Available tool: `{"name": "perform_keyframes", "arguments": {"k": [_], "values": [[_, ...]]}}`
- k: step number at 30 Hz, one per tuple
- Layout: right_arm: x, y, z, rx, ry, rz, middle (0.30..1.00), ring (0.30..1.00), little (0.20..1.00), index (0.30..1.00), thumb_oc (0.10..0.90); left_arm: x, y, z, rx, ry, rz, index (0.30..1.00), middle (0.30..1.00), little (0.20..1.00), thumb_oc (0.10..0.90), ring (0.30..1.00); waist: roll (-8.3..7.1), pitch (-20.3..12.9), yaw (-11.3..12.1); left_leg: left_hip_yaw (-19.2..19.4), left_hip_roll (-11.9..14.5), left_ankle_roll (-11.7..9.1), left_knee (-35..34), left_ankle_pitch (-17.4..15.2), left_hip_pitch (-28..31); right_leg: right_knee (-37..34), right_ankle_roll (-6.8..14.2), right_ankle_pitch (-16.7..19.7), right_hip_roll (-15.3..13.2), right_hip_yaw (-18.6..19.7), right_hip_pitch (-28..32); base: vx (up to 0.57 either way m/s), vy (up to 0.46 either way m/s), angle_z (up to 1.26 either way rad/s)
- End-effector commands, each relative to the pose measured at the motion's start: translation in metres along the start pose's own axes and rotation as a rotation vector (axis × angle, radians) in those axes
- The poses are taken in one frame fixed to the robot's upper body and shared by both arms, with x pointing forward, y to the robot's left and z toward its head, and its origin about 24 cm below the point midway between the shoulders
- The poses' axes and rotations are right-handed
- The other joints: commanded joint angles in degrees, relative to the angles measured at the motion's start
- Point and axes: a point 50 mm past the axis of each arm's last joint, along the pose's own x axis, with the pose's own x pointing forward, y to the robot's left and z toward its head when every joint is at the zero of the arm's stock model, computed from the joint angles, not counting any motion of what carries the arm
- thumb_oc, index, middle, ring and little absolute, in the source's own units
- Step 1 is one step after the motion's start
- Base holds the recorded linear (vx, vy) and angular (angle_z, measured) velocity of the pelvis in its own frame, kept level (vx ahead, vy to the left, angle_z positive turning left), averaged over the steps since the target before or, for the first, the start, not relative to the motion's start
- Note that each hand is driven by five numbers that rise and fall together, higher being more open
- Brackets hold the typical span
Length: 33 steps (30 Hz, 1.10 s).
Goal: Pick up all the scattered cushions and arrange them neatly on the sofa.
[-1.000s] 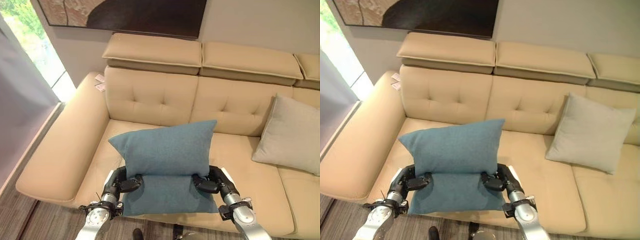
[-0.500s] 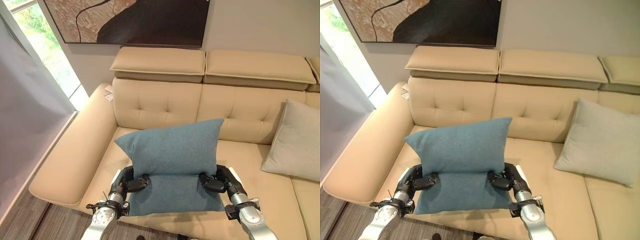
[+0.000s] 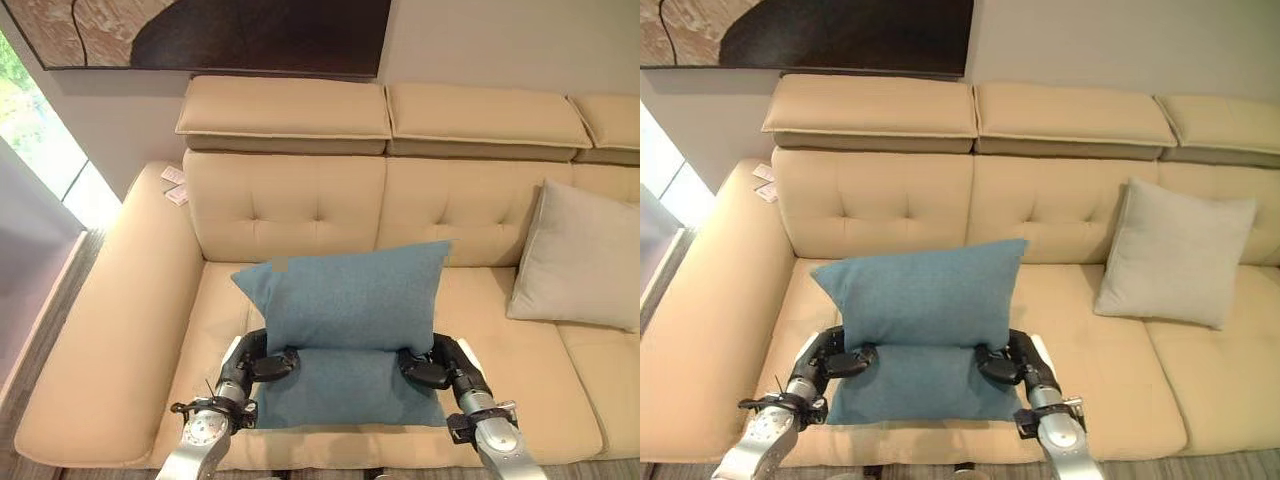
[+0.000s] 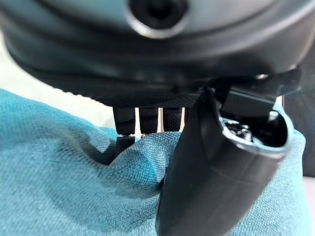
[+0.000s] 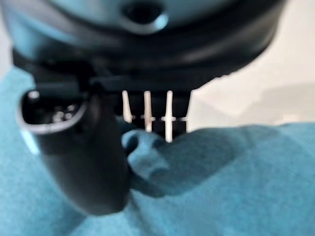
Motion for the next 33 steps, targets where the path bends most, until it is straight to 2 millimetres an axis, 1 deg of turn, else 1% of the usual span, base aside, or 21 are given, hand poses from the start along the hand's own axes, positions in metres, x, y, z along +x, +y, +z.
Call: {"name": "perform_keyframes", "arguments": {"k": [1, 2, 3, 5, 7, 8, 9, 10, 12, 14, 17, 18, 19, 20, 21, 22, 24, 26, 27, 30, 33], "values": [[0.017, -0.015, 0.065, 0.005, -0.306, -0.048, 0.300, 0.300, 0.300, 0.300, 0.400, 0.001, 0.000, 0.072, -0.062, -0.387, -0.019, 0.300, 0.300, 0.300, 0.400, 0.300, 0.07, -3.35, 1.84, -0.05, 3.86, -0.92, 7.25, -9.55, -0.07, 8.04, 2.23, -4.32, 1.22, -2.20, -2.26, 0.05, 0.131, -0.57], [0.017, -0.015, 0.065, 0.005, -0.306, -0.048, 0.300, 0.300, 0.300, 0.300, 0.400, 0.001, 0.000, 0.072, -0.062, -0.387, -0.019, 0.300, 0.300, 0.300, 0.400, 0.300, 0.06, -3.38, 1.86, -0.02, 3.85, -0.92, 7.17, -9.51, -0.04, 8.11, 2.24, -4.35, 1.22, -2.17, -2.32, 0.10, 0.113, -0.40], [0.016, -0.016, 0.064, -0.002, -0.303, -0.050, 0.300, 0.300, 0.300, 0.300, 0.400, -0.001, -0.001, 0.071, -0.065, -0.386, -0.020, 0.300, 0.300, 0.300, 0.400, 0.300, 0.12, -3.36, 1.35, -0.40, 3.09, -0.63, 6.02, -9.10, 0.86, 8.42, 1.94, -4.30, 3.31, -1.61, -3.61, 0.12, 0.100, -0.19], [0.015, -0.017, 0.065, 0.000, -0.313, -0.057, 0.300, 0.300, 0.300, 0.300, 0.400, -0.001, -0.001, 0.071, -0.067, -0.392, -0.016, 0.300, 0.300, 0.300, 0.400, 0.300, 0.22, -3.57, 1.20, -0.40, 2.24, -0.55, 4.61, -9.07, 1.89, 5.64, 1.13, -4.80, 4.64, -2.15, -3.51, 0.14, 0.072, 0.06], [0.015, -0.018, 0.065, 0.002, -0.312, -0.062, 0.300, 0.300, 0.300, 0.300, 0.400, -0.001, -0.002, 0.071, -0.063, -0.390, -0.022, 0.300, 0.300, 0.300, 0.400, 0.300, 0.19, -3.51, 1.07, -0.81, 1.97, -0.57, 4.47, -9.17, 2.06, 4.41, 0.76, -4.95, 4.82, -2.37, -3.12, 0.09, -0.006, 0.14], [0.014, -0.020, 0.064, 0.002, -0.313, -0.074, 0.300, 0.300, 0.300, 0.300, 0.400, 0.001, -0.003, 0.073, -0.065, -0.397, -0.021, 0.300, 0.300, 0.300, 0.400, 0.300, 0.11, -3.55, 0.76, -1.78, 1.57, -0.58, 4.51, -9.07, 1.83, 3.12, 0.45, -4.82, 5.25, -1.33, -2.98, 0.07, -0.017, 0.23], [0.014, -0.020, 0.064, 0.002, -0.313, -0.074, 0.300, 0.300, 0.300, 0.300, 0.400, 0.001, -0.003, 0.073, -0.065, -0.397, -0.021, 0.300, 0.300, 0.300, 0.400, 0.300, 0.14, -3.55, 0.74, -1.81, 1.58, -0.59, 4.51, -9.09, 1.84, 3.06, 0.44, -4.81, 5.27, -1.36, -2.93, 0.17, -0.060, 0.30], [0.014, -0.021, 0.066, -0.002, -0.321, -0.079, 0.300, 0.300, 0.300, 0.300, 0.400, 0.001, -0.003, 0.072, -0.069, -0.399, -0.019, 0.300, 0.300, 0.300, 0.400, 0.300, 0.13, -4.19, 1.01, -1.68, 1.40, -0.79, 3.36, -9.12, 2.54, 0.79, 0.47, -4.01, 5.00, -1.39, -1.84, 0.14, -0.056, 0.28], [0.014, -0.022, 0.065, 0.001, -0.318, -0.082, 0.300, 0.300, 0.300, 0.300, 0.400, 0.000, -0.004, 0.071, -0.068, -0.393, -0.022, 0.300, 0.300, 0.300, 0.400, 0.300, 0.22, -4.50, 1.00, -1.54, 1.39, -0.91, 2.72, -8.96, 2.94, -0.42, 0.37, -3.71, 4.88, -2.07, -1.04, 0.14, -0.052, 0.21], [0.014, -0.023, 0.068, -0.002, -0.328, -0.084, 0.300, 0.300, 0.300, 0.300, 0.400, -0.001, -0.006, 0.070, -0.059, -0.390, -0.026, 0.300, 0.300, 0.300, 0.400, 0.300, 0.57, -5.55, 0.85, -1.81, 1.37, -1.31, 0.29, -8.19, 3.97, -3.42, 0.21, -3.11, 5.07, -2.72, 0.45, 0.17, -0.064, 0.17], [0.015, -0.023, 0.072, -0.012, -0.347, -0.086, 0.300, 0.300, 0.300, 0.300, 0.400, 0.000, -0.006, 0.072, -0.059, -0.398, -0.018, 0.300, 0.300, 0.300, 0.400, 0.300, 0.86, -5.73, 0.82, -2.14, 1.55, -1.63, -1.42, -7.31, 4.39, -5.28, 0.19, -2.73, 5.29, -3.07, 1.21, 0.08, -0.068, 0.10], [0.016, -0.023, 0.078, -0.020, -0.367, -0.092, 0.300, 0.300, 0.300, 0.300, 0.400, 0.002, -0.008, 0.076, -0.060, -0.414, -0.016, 0.300, 0.300, 0.300, 0.400, 0.300, 1.20, -5.92, 0.80, -2.35, 1.62, -1.89, -2.64, -6.74, 4.15, -7.13, 0.15, -2.39, 5.48, -3.37, 1.59, 0.03, -0.045, 0.08], [0.016, -0.023, 0.078, -0.020, -0.367, -0.092, 0.300, 0.300, 0.300, 0.300, 0.400, 0.002, -0.008, 0.076, -0.060, -0.414, -0.016, 0.300, 0.300, 0.300, 0.400, 0.300, 1.22, -5.93, 0.75, -2.40, 1.62, -1.89, -2.64, -6.73, 4.11, -7.23, 0.15, -2.33, 5.49, -3.42, 1.62, 0.03, -0.096, 0.08], [0.018, -0.024, 0.084, -0.024, -0.392, -0.107, 0.300, 0.300, 0.300, 0.300, 0.400, 0.005, -0.011, 0.081, -0.065, -0.435, -0.018, 0.300, 0.300, 0.300, 0.400, 0.300, 1.62, -6.15, 0.55, -2.65, 1.66, -2.35, -2.71, -6.45, 2.81, -8.36, 0.12, -2.49, 5.61, -3.66, 1.27, 0.01, -0.052, 0.08], [0.018, -0.024, 0.084, -0.024, -0.392, -0.107, 0.300, 0.300, 0.300, 0.300, 0.400, 0.005, -0.011, 0.081, -0.065, -0.435, -0.018, 0.300, 0.300, 0.300, 0.400, 0.300, 1.63, -6.18, 0.53, -2.67, 1.66, -2.35, -2.71, -6.44, 2.77, -8.36, 0.12, -2.49, 5.61, -3.67, 1.24, 0.02, -0.093, 0.15], [0.019, -0.025, 0.090, -0.026, -0.418, -0.121, 0.300, 0.300, 0.300, 0.300, 0.400, 0.007, -0.014, 0.087, -0.069, -0.458, -0.020, 0.300, 0.300, 0.300, 0.400, 0.300, 2.08, -6.23, 0.42, -2.76, 1.86, -2.73, -2.71, -6.29, 1.83, -8.36, 0.06, -2.99, 5.71, -3.76, 0.60, 0.02, -0.063, 0.21], [0.020, -0.025, 0.092, -0.028, -0.428, -0.125, 0.300, 0.300, 0.300, 0.300, 0.400, 0.009, -0.015, 0.091, -0.072, -0.469, -0.019, 0.300, 0.300, 0.300, 0.400, 0.300, 2.38, -6.25, 0.29, -2.95, 1.94, -2.85, -2.71, -6.27, 1.35, -8.36, 0.02, -3.16, 5.84, -3.79, 0.18, 0.01, -0.054, 0.15], [0.024, -0.023, 0.101, -0.031, -0.461, -0.128, 0.300, 0.300, 0.300, 0.300, 0.400, 0.014, -0.019, 0.101, -0.067, -0.506, -0.020, 0.300, 0.300, 0.300, 0.400, 0.300, 3.21, -5.90, 0.00, -3.25, 2.12, -3.03, -2.71, -6.12, 0.66, -8.36, -0.13, -3.41, 6.07, -3.51, -0.67, 0.02, -0.038, 0.03], [0.024, -0.023, 0.101, -0.031, -0.461, -0.129, 0.300, 0.300, 0.300, 0.300, 0.400, 0.014, -0.020, 0.101, -0.067, -0.507, -0.020, 0.300, 0.300, 0.300, 0.400, 0.300, 3.23, -5.88, 0.00, -3.25, 2.13, -3.04, -2.71, -6.12, 0.63, -8.36, -0.13, -3.41, 6.08, -3.51, -0.70, 0.00, 0.000, 0.00], [0.029, -0.021, 0.112, -0.041, -0.496, -0.129, 0.300, 0.300, 0.300, 0.300, 0.400, 0.019, -0.025, 0.115, -0.063, -0.554, -0.021, 0.300, 0.300, 0.300, 0.400, 0.300, 4.10, -4.79, -0.21, -3.48, 2.25, -2.95, -2.71, -5.98, -0.40, -8.36, -0.33, -3.52, 6.37, -2.87, -1.83, 0.00, 0.000, 0.00], [0.034, -0.019, 0.121, -0.047, -0.521, -0.132, 0.300, 0.300, 0.300, 0.300, 0.400, 0.023, -0.027, 0.123, -0.063, -0.577, -0.018, 0.300, 0.300, 0.300, 0.400, 0.300, 4.45, -3.96, -0.28, -3.46, 2.33, -2.95, -2.71, -5.73, -1.80, -8.36, -0.40, -3.34, 6.46, -2.44, -3.37, -0.04, -0.006, -0.02]]}}
